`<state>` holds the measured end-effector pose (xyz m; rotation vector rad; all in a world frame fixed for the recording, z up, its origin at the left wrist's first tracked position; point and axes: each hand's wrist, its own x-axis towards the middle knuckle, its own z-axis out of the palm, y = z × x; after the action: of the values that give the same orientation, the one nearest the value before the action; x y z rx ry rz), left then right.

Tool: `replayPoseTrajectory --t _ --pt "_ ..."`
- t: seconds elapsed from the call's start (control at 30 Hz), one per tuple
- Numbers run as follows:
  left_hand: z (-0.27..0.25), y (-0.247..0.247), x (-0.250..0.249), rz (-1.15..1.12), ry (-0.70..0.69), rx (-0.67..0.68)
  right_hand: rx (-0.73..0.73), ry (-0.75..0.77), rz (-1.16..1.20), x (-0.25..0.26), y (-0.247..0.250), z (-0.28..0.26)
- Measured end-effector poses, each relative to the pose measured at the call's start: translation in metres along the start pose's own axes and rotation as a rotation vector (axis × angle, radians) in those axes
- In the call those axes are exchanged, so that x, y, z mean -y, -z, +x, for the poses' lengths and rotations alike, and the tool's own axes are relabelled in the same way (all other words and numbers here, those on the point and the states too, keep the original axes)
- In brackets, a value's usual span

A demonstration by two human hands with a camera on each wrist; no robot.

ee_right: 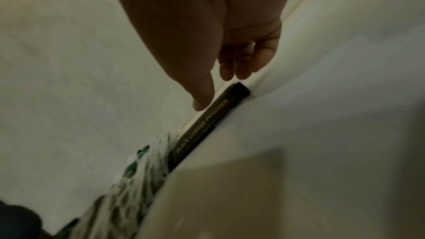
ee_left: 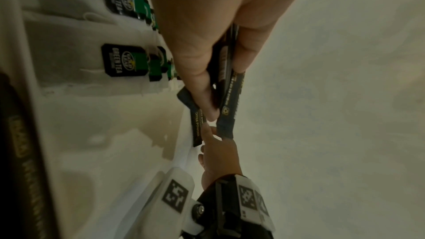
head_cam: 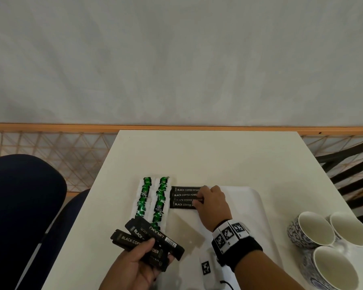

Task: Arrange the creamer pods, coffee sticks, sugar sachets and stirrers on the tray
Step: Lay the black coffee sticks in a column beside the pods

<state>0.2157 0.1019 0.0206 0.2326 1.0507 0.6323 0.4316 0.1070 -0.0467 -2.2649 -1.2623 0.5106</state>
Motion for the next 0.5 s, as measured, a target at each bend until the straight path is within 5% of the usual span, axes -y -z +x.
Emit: replayPoseTrajectory --t 0.07,0.27,0.5 --pt "0.002 0.001 0.0 0.0 -0.015 -0.012 0.015 0.086 0.086 0.011 0.009 -0.012" --pt "0.01 0.006 0.005 0.037 -0.012 0.042 0.489 0.241 0.408 0.04 0.029 -0.065" --pt "0.009 0.005 0.007 0.046 -0.043 0.019 0.371 0.24 0.419 0.036 0.023 -0.078"
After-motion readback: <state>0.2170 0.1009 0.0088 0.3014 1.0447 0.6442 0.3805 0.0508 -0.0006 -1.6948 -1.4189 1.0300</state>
